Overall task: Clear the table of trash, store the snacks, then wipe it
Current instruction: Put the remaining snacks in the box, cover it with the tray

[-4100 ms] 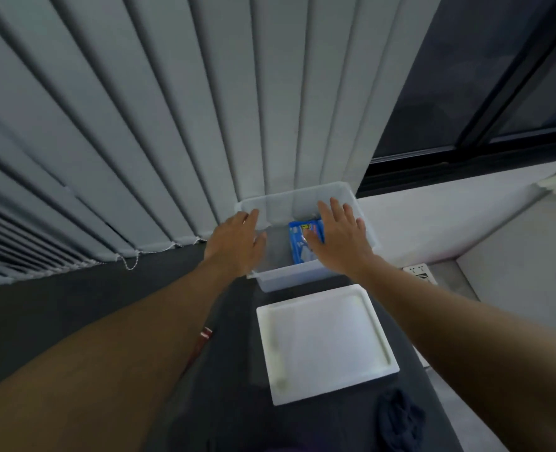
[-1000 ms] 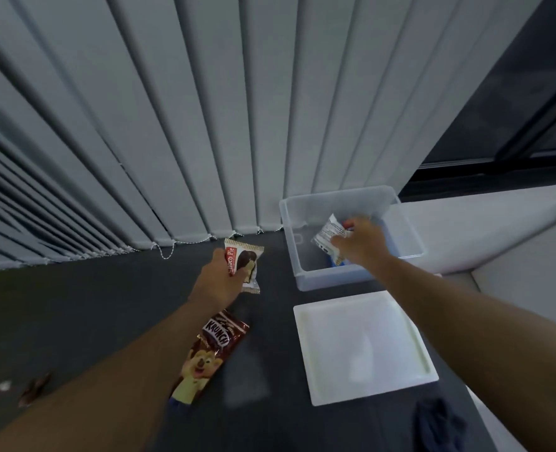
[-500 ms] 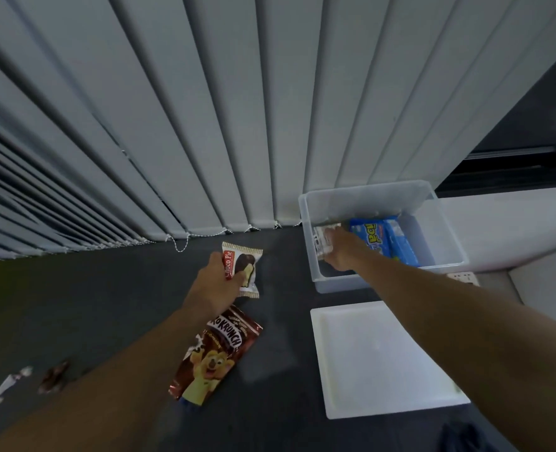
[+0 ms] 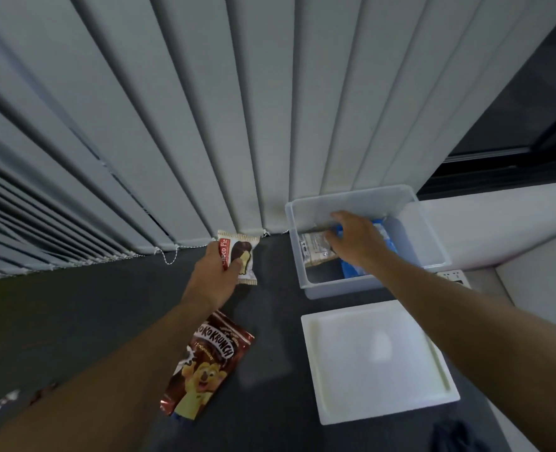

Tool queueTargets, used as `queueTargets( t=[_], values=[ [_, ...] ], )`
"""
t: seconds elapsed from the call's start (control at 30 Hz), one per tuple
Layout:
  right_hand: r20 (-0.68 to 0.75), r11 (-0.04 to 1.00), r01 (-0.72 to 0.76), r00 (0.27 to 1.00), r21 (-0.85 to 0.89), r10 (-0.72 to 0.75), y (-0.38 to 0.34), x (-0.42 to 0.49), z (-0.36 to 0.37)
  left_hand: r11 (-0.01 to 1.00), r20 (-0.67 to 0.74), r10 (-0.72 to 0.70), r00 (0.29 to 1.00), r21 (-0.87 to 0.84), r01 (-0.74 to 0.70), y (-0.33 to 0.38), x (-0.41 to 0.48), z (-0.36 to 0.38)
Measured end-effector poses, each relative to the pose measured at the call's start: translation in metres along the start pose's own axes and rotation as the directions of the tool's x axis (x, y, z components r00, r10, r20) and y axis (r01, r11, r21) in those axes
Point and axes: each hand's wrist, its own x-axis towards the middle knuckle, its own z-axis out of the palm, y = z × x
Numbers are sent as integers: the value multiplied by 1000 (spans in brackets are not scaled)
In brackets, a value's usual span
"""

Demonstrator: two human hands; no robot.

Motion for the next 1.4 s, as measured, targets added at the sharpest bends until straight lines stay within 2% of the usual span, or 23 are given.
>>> queueTargets(
  t=[0.07, 0.17, 0.3, 0.37, 0.47, 0.53, 0.6, 0.63, 0.7, 0.8, 0.83, 0.87, 0.97, 1.07, 1.13, 1.2, 1.23, 1.3, 1.4],
  values=[
    [-143, 994, 3, 990, -105, -18, 17, -5, -18, 997, -54, 66, 996, -46, -68, 16, 2, 1],
    [-255, 940, -81, 967, -330, -6, 51, -15, -42, 983, -101, 158, 982, -77, -166, 41, 5, 8],
    [-189, 898, -225, 968, -379, 163, 92, -33, -52, 966, -103, 238, 966, -81, -247, 71, 7, 20],
    [-141, 926, -234, 970, -296, 200, 100, -38, -48, 959, -57, 275, 960, -60, -279, 84, 9, 29],
    [-152, 954, -229, 968, -193, 202, 100, -41, -45, 934, 37, 357, 933, 8, -358, 99, 18, 44],
    [-169, 954, -236, 964, -186, 206, 98, -41, -46, 917, 163, 370, 914, 92, -388, 110, 26, 55],
    [-177, 950, -242, 962, -197, 208, 98, -42, -46, 881, 308, 326, 894, 245, -405, 120, 36, 68],
    [-181, 949, -240, 962, -207, 204, 99, -42, -45, 823, 373, 293, 880, 371, -431, 125, 41, 74],
    [-194, 945, -234, 962, -230, 191, 99, -41, -43, 613, 483, 231, 845, 602, -512, 134, 50, 86],
    [-206, 936, -239, 960, -258, 188, 99, -39, -42, 271, 585, 146, 798, 752, -601, 141, 61, 102],
    [-208, 934, -241, 960, -263, 189, 100, -38, -41, 195, 609, 126, 783, 759, -621, 141, 64, 109],
    [-214, 934, -239, 959, -267, 184, 100, -38, -40, 180, 627, 99, 773, 753, -634, 142, 66, 116],
    [-242, 936, -227, 956, -268, 163, 103, -36, -37, 328, 676, -49, 735, 706, -627, 140, 67, 136],
    [-247, 937, -228, 955, -266, 162, 103, -35, -36, 252, 716, -139, 684, 694, -675, 130, 68, 147],
    [-255, 935, -238, 952, -264, 170, 102, -34, -35, 222, 691, -40, 722, 710, -668, 122, 70, 149],
    [-263, 935, -242, 949, -260, 173, 101, -34, -35, 280, 638, 60, 768, 727, -627, 117, 70, 151],
    [-263, 934, -245, 949, -260, 175, 101, -34, -34, 306, 622, 66, 780, 731, -609, 117, 70, 152],
    [-263, 934, -245, 949, -259, 176, 100, -34, -35, 323, 632, -8, 775, 735, -596, 115, 71, 154],
    [-267, 938, -242, 948, -250, 173, 100, -35, -36, 254, 635, -149, 758, 765, -591, 107, 72, 161]
  ],
)
